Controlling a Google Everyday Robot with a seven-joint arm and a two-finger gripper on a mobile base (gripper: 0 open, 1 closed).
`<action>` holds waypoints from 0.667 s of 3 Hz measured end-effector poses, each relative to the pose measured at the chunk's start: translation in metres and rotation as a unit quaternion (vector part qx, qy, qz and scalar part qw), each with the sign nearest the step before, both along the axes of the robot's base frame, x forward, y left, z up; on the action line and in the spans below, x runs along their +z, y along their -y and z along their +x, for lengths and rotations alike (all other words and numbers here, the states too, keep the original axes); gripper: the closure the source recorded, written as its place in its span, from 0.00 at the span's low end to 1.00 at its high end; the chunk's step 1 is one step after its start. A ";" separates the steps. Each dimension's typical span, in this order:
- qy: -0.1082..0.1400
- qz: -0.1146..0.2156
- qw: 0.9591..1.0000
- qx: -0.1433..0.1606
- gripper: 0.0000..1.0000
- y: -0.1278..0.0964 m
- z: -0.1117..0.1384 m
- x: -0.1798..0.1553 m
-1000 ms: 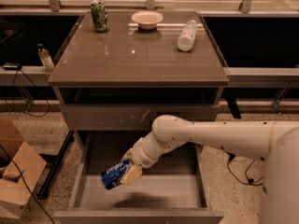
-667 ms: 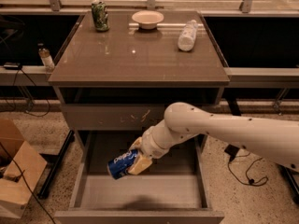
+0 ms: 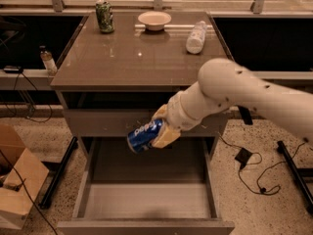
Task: Pick pepsi can from middle drawer and place on counter
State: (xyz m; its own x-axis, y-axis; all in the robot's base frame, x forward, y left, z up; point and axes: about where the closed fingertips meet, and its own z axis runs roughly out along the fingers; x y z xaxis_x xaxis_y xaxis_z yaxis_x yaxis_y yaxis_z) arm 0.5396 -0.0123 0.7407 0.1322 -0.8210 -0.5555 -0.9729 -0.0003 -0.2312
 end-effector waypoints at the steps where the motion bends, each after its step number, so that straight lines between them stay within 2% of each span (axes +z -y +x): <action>1: 0.068 -0.071 0.995 -0.008 1.00 0.029 0.028 0.132; 2: 0.068 -0.071 0.995 -0.008 1.00 0.028 0.028 0.131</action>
Offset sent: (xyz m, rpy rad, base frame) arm 0.0246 -0.0253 0.1026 -0.1187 -0.1172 -0.0251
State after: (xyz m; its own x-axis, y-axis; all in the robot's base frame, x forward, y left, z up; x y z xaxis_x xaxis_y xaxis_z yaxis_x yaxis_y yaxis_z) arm 0.5676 -0.0406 0.8714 0.1840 -0.8929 -0.4110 -0.9327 -0.0267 -0.3596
